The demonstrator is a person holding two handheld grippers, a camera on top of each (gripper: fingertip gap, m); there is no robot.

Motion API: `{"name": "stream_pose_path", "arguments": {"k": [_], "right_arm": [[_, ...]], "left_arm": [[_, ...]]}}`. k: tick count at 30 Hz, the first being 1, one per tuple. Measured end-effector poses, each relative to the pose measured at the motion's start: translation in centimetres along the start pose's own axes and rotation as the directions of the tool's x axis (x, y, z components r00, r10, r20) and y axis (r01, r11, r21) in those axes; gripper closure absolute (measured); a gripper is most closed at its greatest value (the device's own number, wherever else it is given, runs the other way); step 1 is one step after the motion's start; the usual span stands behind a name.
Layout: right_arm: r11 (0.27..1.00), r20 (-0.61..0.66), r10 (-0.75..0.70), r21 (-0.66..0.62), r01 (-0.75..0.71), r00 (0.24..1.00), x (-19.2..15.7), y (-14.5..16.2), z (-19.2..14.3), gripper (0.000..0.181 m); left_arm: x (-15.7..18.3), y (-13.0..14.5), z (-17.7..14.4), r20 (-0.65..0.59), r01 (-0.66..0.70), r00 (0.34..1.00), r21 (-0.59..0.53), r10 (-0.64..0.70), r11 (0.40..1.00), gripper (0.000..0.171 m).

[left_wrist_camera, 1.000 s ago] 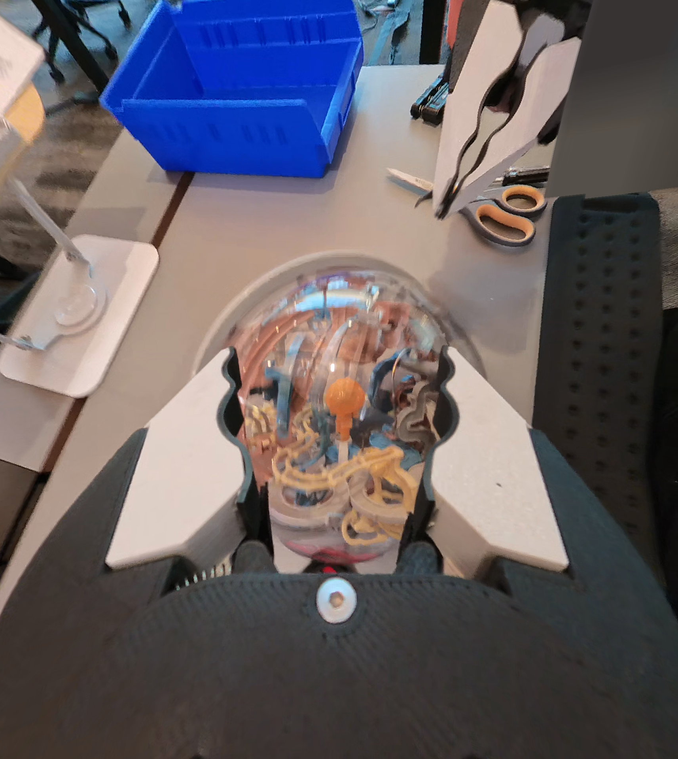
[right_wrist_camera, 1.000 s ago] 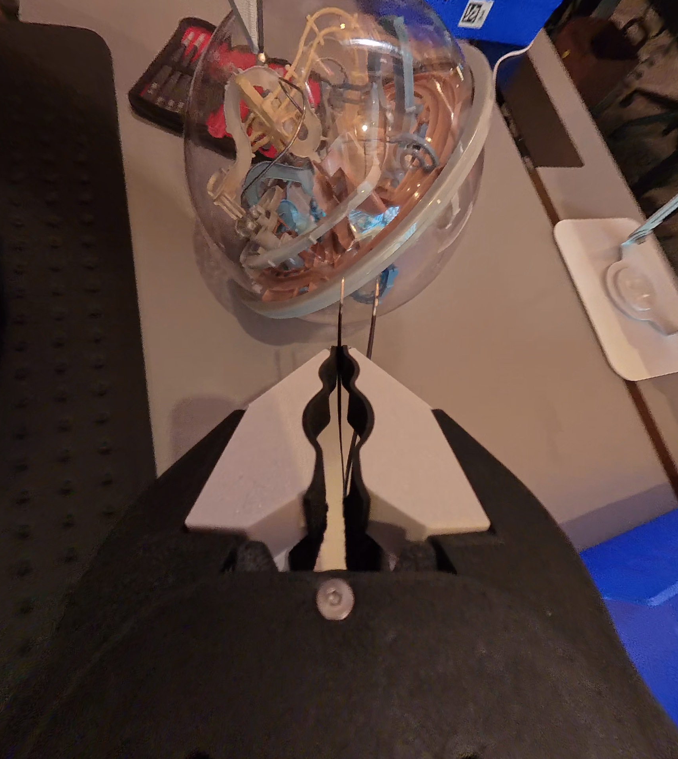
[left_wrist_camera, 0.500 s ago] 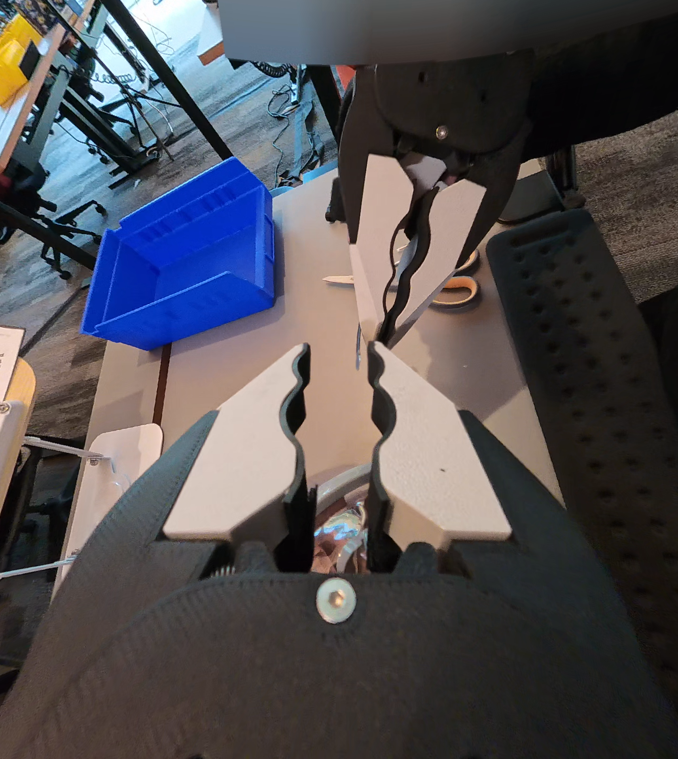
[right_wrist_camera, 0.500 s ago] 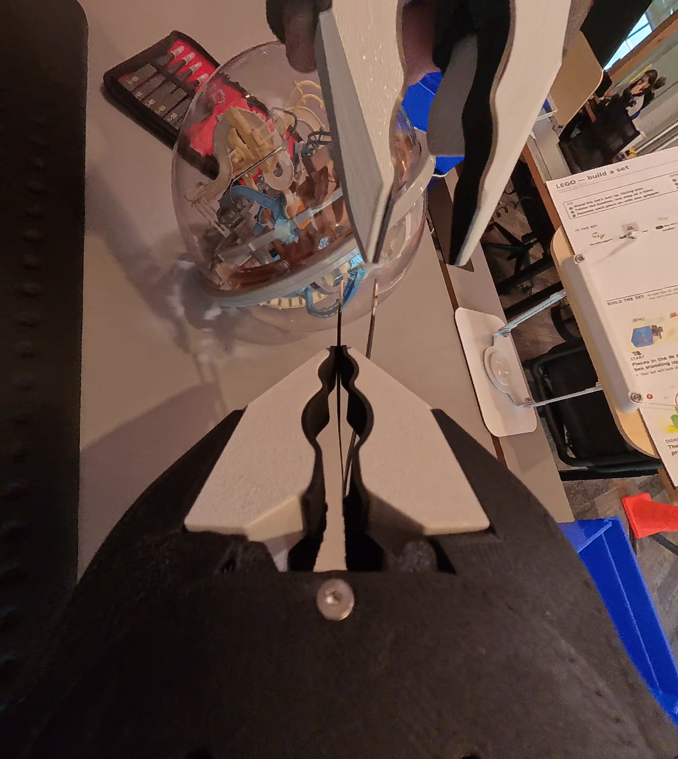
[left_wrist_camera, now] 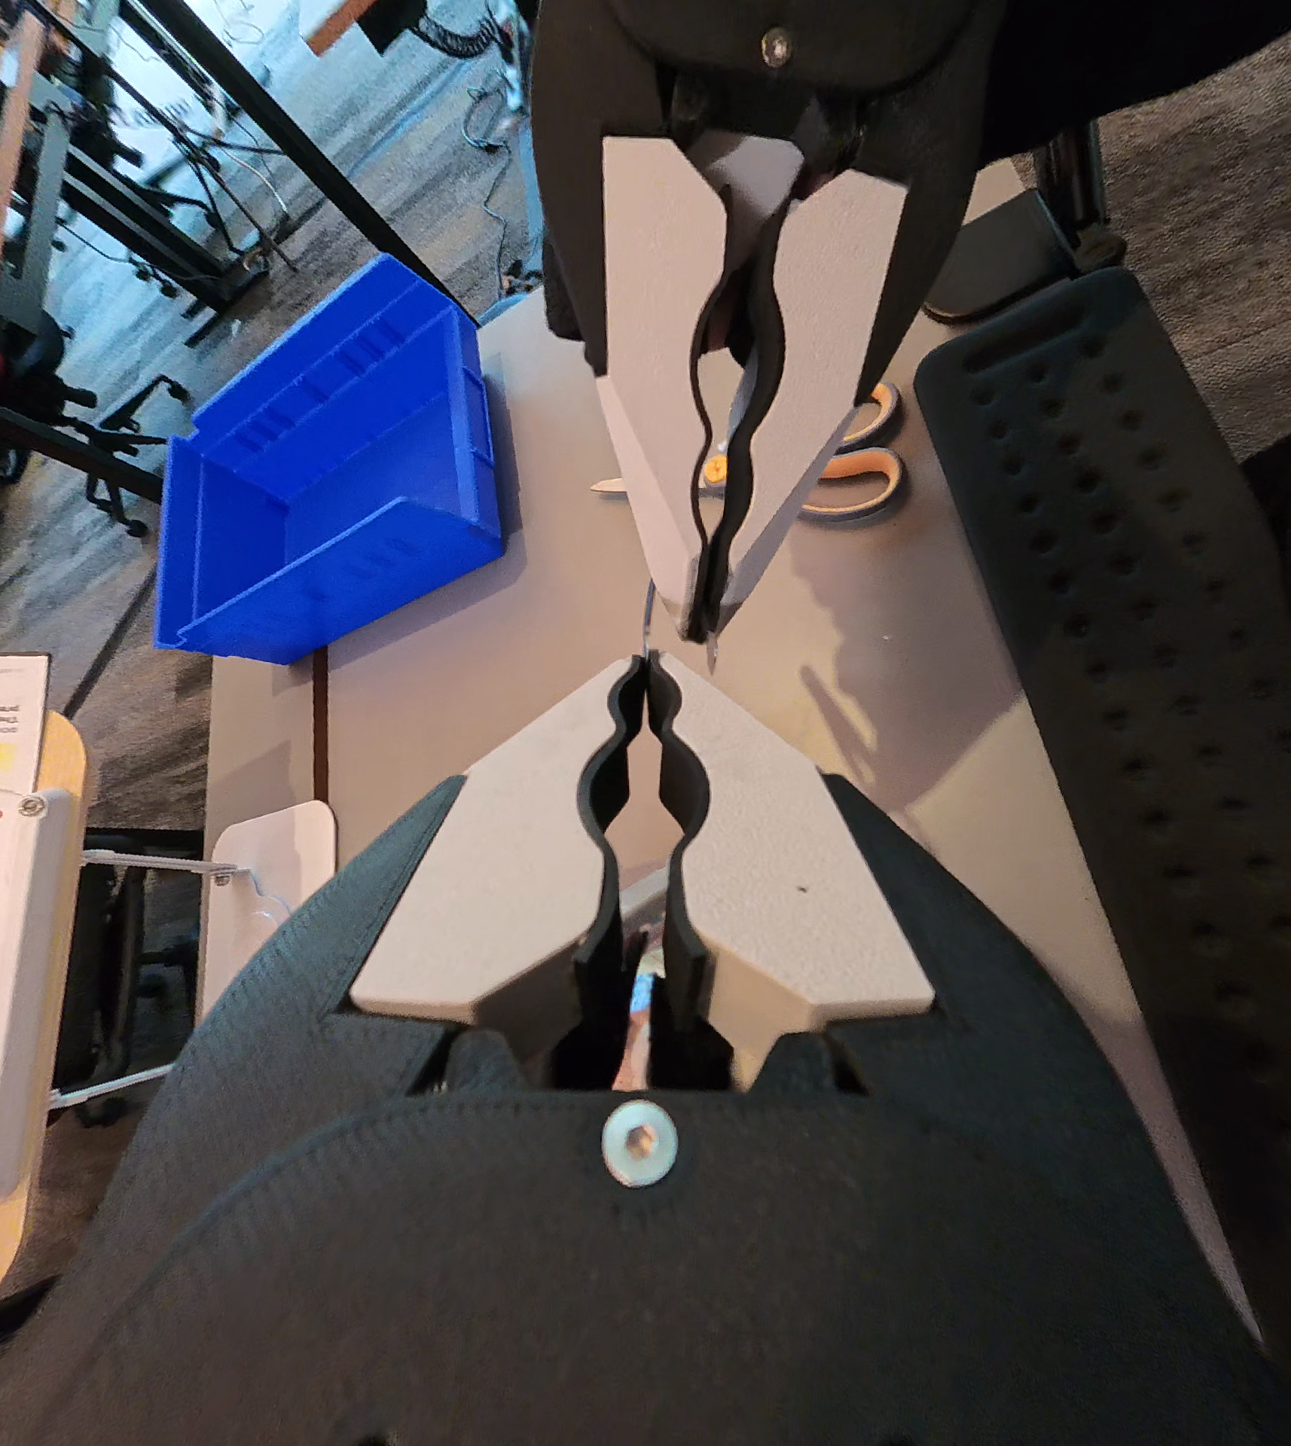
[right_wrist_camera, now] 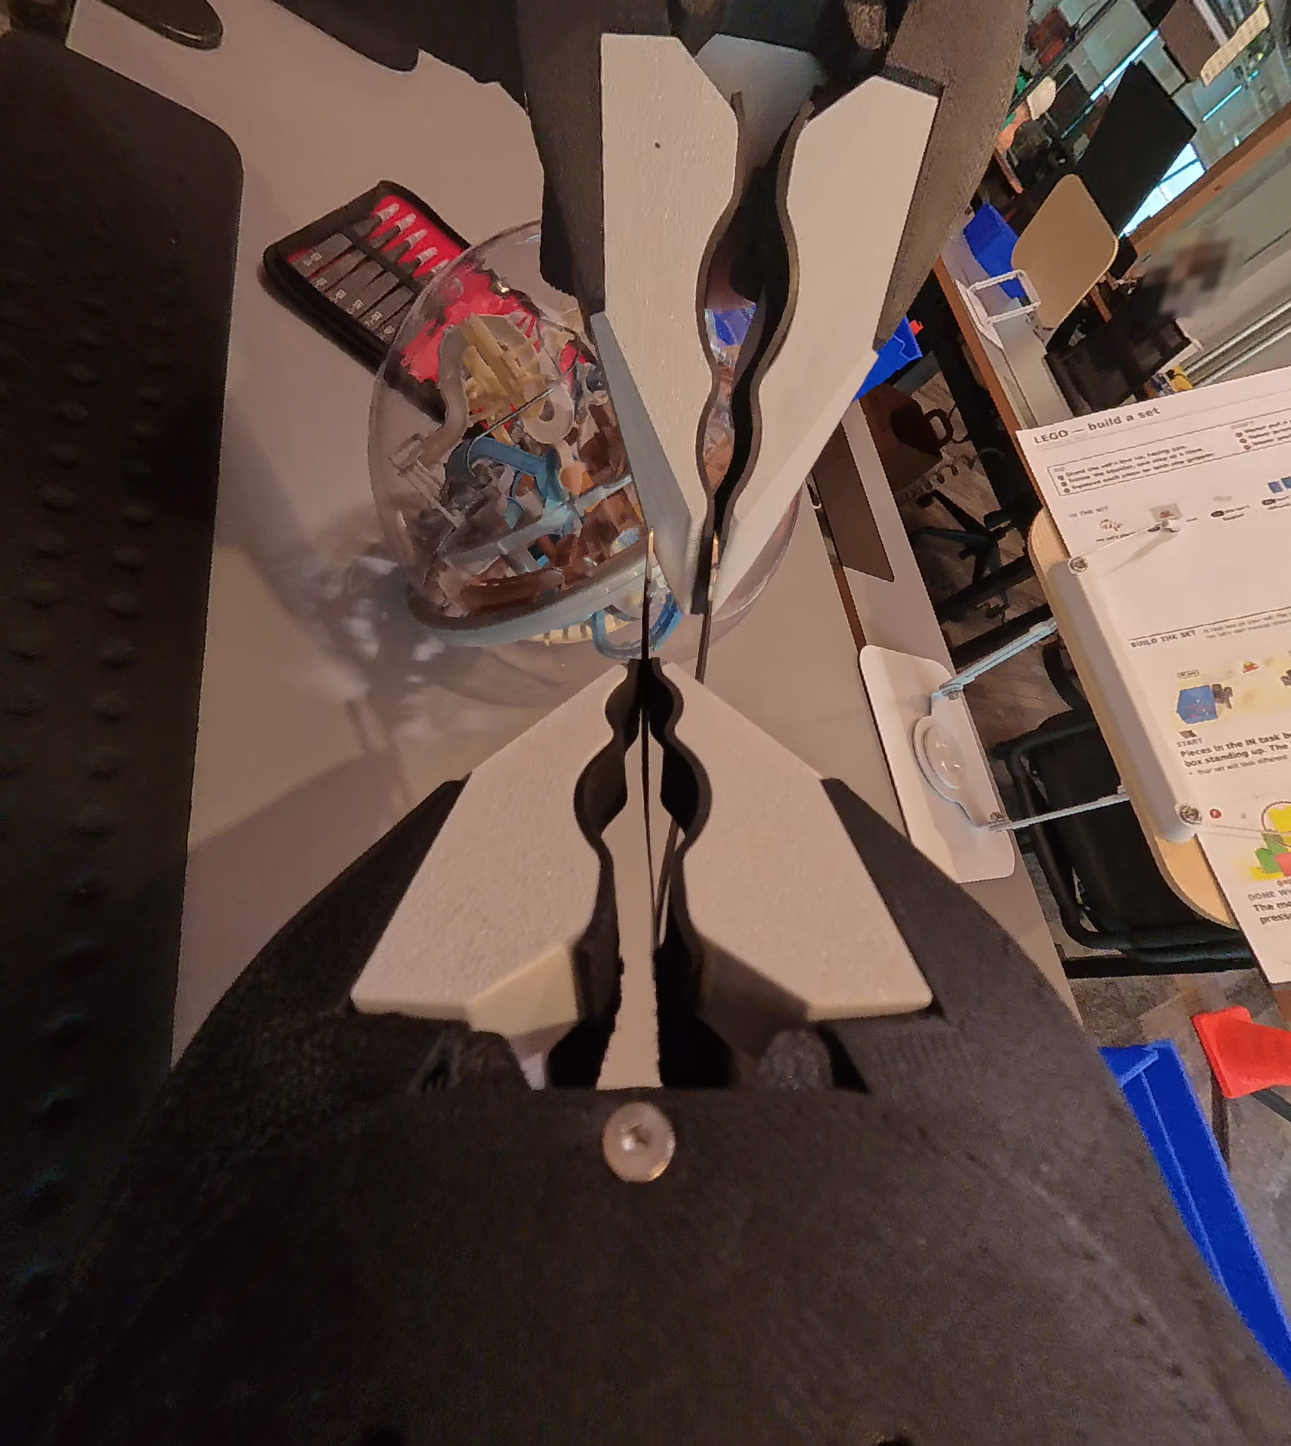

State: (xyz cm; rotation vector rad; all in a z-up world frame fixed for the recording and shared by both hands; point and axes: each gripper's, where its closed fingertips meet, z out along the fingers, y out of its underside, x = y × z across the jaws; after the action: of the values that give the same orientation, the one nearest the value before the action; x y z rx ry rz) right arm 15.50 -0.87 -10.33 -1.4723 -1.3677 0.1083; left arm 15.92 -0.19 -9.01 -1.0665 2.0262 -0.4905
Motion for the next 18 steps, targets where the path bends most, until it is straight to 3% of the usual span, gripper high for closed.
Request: {"name": "stream_pose_path", "arguments": {"k": [8,18], "right_arm": [[1.000,0.018,0.027,-0.011,-0.027,0.999,-0.1,-0.5,-0.2,0.181],[0.999,0.040,0.038,-0.010,-0.037,0.999,-0.9,-1.1,-0.2,0.181]], "left_arm": [[0.0,-0.8,-1.0,0.045,0.035,0.998,0.058,-0.038,0.998,0.166],[0.9,-1.7,-1.6,0.051,0.018,0.998,0.105,-0.024,0.994,0.171]]}}
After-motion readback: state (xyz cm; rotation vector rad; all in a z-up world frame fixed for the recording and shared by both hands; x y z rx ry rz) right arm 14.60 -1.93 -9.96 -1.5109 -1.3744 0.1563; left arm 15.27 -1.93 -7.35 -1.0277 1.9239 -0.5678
